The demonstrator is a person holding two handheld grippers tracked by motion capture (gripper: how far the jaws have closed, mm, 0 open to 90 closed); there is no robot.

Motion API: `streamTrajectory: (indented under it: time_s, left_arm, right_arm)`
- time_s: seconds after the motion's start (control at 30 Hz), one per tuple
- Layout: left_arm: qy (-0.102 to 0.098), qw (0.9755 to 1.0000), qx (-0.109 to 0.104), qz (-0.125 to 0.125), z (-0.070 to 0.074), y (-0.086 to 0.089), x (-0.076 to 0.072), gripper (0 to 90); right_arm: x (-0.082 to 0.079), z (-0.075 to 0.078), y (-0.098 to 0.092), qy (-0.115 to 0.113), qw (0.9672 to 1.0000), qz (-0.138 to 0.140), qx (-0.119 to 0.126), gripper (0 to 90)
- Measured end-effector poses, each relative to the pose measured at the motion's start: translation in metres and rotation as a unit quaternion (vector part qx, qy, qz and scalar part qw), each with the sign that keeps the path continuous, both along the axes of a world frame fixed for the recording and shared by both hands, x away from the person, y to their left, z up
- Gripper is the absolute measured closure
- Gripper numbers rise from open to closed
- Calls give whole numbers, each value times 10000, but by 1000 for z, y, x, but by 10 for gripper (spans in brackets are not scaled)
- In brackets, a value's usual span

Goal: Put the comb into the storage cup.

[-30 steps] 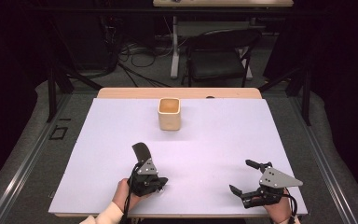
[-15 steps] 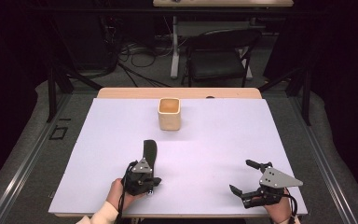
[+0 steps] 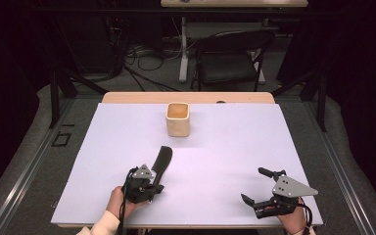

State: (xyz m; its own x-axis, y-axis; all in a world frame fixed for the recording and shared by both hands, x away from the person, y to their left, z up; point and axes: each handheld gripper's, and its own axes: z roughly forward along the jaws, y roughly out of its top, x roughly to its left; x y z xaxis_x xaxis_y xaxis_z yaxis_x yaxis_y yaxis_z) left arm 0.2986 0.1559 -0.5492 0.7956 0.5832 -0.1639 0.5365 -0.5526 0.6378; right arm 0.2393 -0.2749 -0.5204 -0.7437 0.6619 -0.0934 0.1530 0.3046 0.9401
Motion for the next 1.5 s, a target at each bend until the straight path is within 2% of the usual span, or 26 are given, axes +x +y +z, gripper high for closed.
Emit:
streamTrajectory:
  time_s: [0.23,1.03,1.5]
  left_arm:
    - [38,10000,7,60,0,5,2,900]
    - [-32,9992,52,398,0,21,11,900]
    - [-63,9988,92,479,-1,25,14,900]
  right_arm:
    - [0,0,0,2,10000,2,4,4]
    - [1,0,0,9,10000,-40,-34,4]
    - [1,-1,0,22,10000,-45,-62,4]
